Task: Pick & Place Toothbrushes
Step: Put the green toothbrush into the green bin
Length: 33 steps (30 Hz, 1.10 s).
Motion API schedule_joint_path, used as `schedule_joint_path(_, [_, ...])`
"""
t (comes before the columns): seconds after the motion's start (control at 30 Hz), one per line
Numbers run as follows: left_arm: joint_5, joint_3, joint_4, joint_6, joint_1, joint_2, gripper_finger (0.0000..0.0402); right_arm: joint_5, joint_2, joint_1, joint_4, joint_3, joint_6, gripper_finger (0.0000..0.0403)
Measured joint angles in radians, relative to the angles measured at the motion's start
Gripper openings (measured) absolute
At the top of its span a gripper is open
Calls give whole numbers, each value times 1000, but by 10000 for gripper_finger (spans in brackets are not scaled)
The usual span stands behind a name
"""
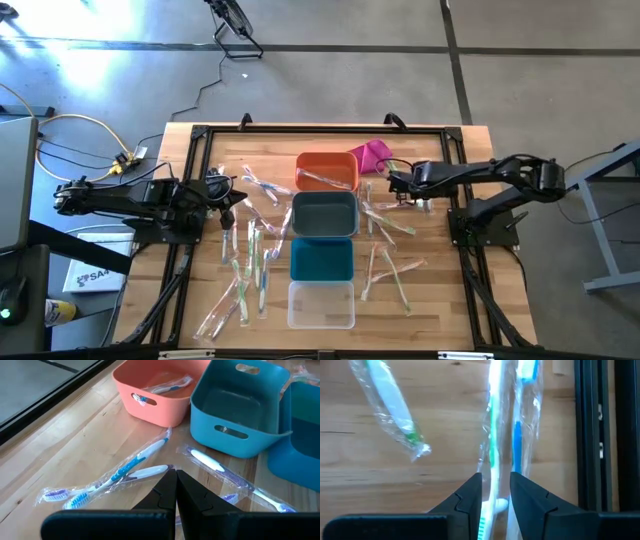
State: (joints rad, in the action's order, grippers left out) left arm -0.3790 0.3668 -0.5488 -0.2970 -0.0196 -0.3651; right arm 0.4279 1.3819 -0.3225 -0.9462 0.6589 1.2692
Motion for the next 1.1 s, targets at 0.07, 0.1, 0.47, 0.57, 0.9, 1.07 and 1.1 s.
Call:
schedule_joint_path(0.07, [0,0,0,0,0,0,6,0,0,0,2,-7,14,90])
schedule_joint_path(0.1, [0,0,0,0,0,0,6,-1,0,1,2,-9,15,90])
schedule_joint_path(0.47, [0,0,0,0,0,0,6,-7,0,1,88,-40,18,91])
schedule_joint_path(0.57, [0,0,0,0,0,0,6,-8,0,-3,113,-64,32,91])
schedule_joint_path(0.9, [0,0,0,0,0,0,6,-8,0,-6,163,-130,46,91])
schedule_joint_path(1.07, [0,0,0,0,0,0,6,-8,0,-6,169,-132,46,88])
schedule_joint_path(1.1, [0,0,0,0,0,0,6,-8,0,-6,169,-132,46,84])
